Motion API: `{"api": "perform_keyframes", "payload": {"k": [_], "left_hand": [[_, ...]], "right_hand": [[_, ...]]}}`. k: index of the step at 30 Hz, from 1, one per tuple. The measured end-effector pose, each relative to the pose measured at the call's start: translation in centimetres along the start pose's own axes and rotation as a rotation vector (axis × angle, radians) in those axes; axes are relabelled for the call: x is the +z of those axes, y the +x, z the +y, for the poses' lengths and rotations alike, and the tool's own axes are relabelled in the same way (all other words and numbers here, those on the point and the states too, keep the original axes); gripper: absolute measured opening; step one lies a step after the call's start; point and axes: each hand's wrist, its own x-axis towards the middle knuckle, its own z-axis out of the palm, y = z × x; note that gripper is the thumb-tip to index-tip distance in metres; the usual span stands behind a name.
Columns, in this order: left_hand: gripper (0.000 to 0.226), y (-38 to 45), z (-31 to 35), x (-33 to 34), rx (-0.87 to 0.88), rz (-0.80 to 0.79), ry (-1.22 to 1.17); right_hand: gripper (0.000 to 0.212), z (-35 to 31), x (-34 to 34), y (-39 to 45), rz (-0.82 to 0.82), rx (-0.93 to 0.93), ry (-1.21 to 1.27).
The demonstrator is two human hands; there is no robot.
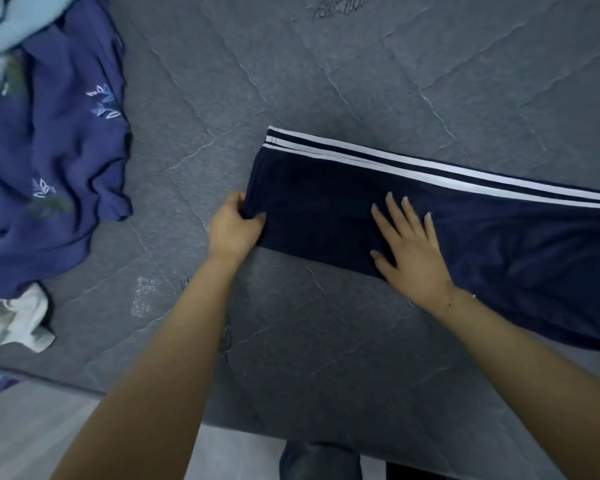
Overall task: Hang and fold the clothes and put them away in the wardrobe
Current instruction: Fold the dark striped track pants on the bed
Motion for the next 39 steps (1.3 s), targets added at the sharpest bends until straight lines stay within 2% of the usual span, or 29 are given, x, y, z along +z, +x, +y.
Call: {"api": "perform_keyframes", "payload": {"k": [2, 5, 6, 8, 10, 12, 14, 16, 18, 20, 22, 24, 27, 29, 31, 33, 35, 37, 39], "left_hand": [[0.016, 1.2, 1.6, -0.1, -0.057, -0.016, -0.065], [0.032, 3.2, 5.2, -0.4, -0.165, -0.084, -0.478], [0.031, 3.7, 6.2, -0.4, -0.184, -0.142, -0.561], [0.02, 4.0, 7.7, -0.1, -0.123, -0.233, -0.627], [0.009, 3.7, 8.5, -0.3, 0.043, -0.231, -0.667], [0.011, 3.6, 8.5, -0.9, 0.19, -0.202, -0.695], [0.012, 4.0, 8.1, -1.3, 0.23, -0.13, -0.662], [0.01, 4.8, 7.3, -1.0, 0.193, -0.061, -0.535], [0.015, 5.8, 6.5, -0.1, 0.143, -0.061, -0.301], [0.024, 6.4, 5.7, 0.2, 0.118, -0.066, -0.113], [0.031, 6.2, 5.0, -0.1, 0.111, -0.065, -0.129], [0.036, 5.4, 4.0, -0.3, 0.098, -0.099, -0.129], [0.032, 4.1, 1.8, -0.4, 0.11, -0.217, 0.099], [0.029, 3.8, 0.7, -0.8, 0.122, -0.233, 0.032], [0.027, 3.7, 0.5, -1.2, 0.146, -0.132, -0.008], [0.022, 3.5, 0.6, -1.2, 0.173, -0.037, -0.019], [0.03, 3.2, 0.8, -0.7, 0.216, 0.006, 0.013], [0.031, 3.0, 1.4, -0.1, 0.202, -0.045, 0.012], [0.023, 2.5, 2.3, 0.7, 0.123, -0.158, -0.106]], "right_hand": [[0.059, -0.3, -0.2, -0.4, 0.106, -0.002, 0.13], [0.043, 0.9, -2.1, 1.4, 0.409, 0.033, 0.215], [0.04, 1.6, -2.9, 2.4, 0.453, 0.059, 0.212], [0.033, 3.0, -4.8, 4.6, 0.394, 0.092, 0.239], [0.028, 4.3, -6.4, 6.3, 0.216, 0.109, 0.222], [0.028, 5.3, -7.7, 7.2, 0.071, 0.114, 0.103], [0.028, 6.2, -8.9, 7.8, -0.091, 0.159, 0.072], [0.035, 6.7, -9.8, 8.6, -0.192, 0.193, 0.213], [0.038, 6.9, -10.0, 9.7, -0.134, 0.215, 0.375], [0.031, 6.8, -9.1, 10.5, -0.082, 0.232, 0.33], [0.024, 6.7, -7.7, 10.8, -0.011, 0.262, 0.193], [0.024, 6.3, -6.8, 10.6, 0.079, 0.282, 0.163], [0.028, 5.9, -6.0, 10.2, 0.19, 0.287, 0.121], [0.028, 5.6, -5.7, 9.6, 0.249, 0.275, 0.104], [0.026, 5.1, -5.3, 8.6, 0.323, 0.238, 0.086], [0.035, 4.3, -4.8, 7.3, 0.379, 0.214, 0.102], [0.044, 2.8, -3.8, 5.6, 0.386, 0.187, 0.16], [0.049, 1.2, -2.3, 3.7, 0.342, 0.109, 0.189], [0.053, 0.0, -0.6, 1.8, 0.26, 0.043, 0.211]]}}
